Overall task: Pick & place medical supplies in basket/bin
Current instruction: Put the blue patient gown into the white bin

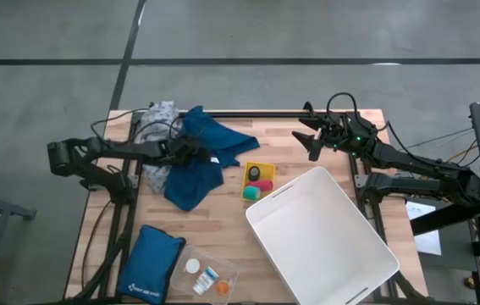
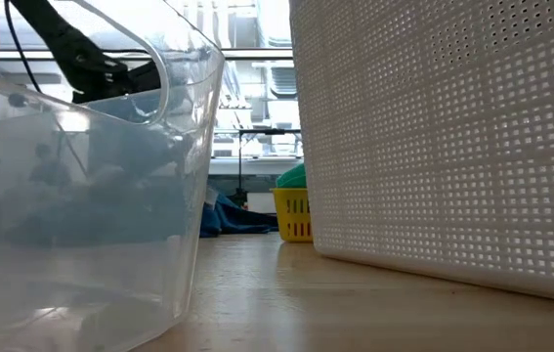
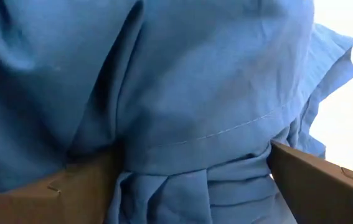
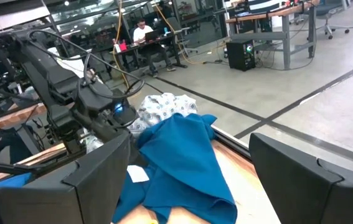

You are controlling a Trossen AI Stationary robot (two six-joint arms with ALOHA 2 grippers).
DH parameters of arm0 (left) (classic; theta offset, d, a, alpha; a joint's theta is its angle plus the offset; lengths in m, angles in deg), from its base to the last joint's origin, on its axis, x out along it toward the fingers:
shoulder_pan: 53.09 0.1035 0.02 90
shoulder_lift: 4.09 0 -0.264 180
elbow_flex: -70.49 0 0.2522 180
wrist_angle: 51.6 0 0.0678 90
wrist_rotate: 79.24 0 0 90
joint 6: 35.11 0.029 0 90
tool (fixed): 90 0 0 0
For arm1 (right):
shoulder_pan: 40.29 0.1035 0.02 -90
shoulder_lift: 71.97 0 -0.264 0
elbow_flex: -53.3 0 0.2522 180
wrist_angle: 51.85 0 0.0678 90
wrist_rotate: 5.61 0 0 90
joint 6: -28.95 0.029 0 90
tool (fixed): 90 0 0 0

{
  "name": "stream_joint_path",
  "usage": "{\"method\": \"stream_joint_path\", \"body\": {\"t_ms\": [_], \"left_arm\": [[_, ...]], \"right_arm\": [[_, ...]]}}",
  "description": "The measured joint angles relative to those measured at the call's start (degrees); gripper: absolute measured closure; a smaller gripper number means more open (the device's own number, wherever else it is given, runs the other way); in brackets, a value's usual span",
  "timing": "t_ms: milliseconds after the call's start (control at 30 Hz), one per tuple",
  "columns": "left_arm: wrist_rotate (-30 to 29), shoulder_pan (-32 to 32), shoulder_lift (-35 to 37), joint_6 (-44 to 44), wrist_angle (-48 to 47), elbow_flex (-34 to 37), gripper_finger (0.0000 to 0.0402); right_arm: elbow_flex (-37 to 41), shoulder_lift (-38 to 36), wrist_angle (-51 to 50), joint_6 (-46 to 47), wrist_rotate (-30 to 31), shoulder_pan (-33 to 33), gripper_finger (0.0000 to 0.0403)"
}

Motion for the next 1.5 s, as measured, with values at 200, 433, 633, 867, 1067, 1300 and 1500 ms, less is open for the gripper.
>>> {"method": "stream_joint_path", "body": {"t_ms": [200, 433, 633, 867, 1067, 1300, 1500], "left_arm": [[0.74, -0.06, 0.04, -1.57, 5.98, 3.24, 0.0002], [-0.31, -0.1, 0.17, -1.3, 8.24, 5.97, 0.0005], [-0.78, -0.1, 0.2, -1.04, 8.76, 7.0, 0.0028], [-0.79, -0.16, 0.1, 3.97, 8.57, 7.35, 0.0112], [-0.08, -0.15, 0.04, 2.68, 9.14, 7.44, 0.0229], [1.29, -0.32, 0.02, 2.56, 10.6, 7.35, 0.0344], [1.88, -0.32, 0.0, 2.54, 11.29, 7.37, 0.0348]], "right_arm": [[0.0, 0.0, 0.01, 0.01, 0.0, 0.0, 0.0078], [0.0, 0.0, 0.01, 0.01, 0.0, 0.01, 0.0078], [0.0, 0.0, 0.0, 0.01, 0.0, 0.0, 0.0078], [0.02, 0.0, 0.01, 0.01, 0.0, 0.01, 0.0078], [0.0, 0.0, 0.0, 0.0, 0.0, 0.01, 0.0078], [0.0, 0.0, 0.0, 0.01, 0.0, -0.01, 0.0078], [0.02, 0.02, -0.01, 0.01, 0.0, -0.01, 0.0078]]}}
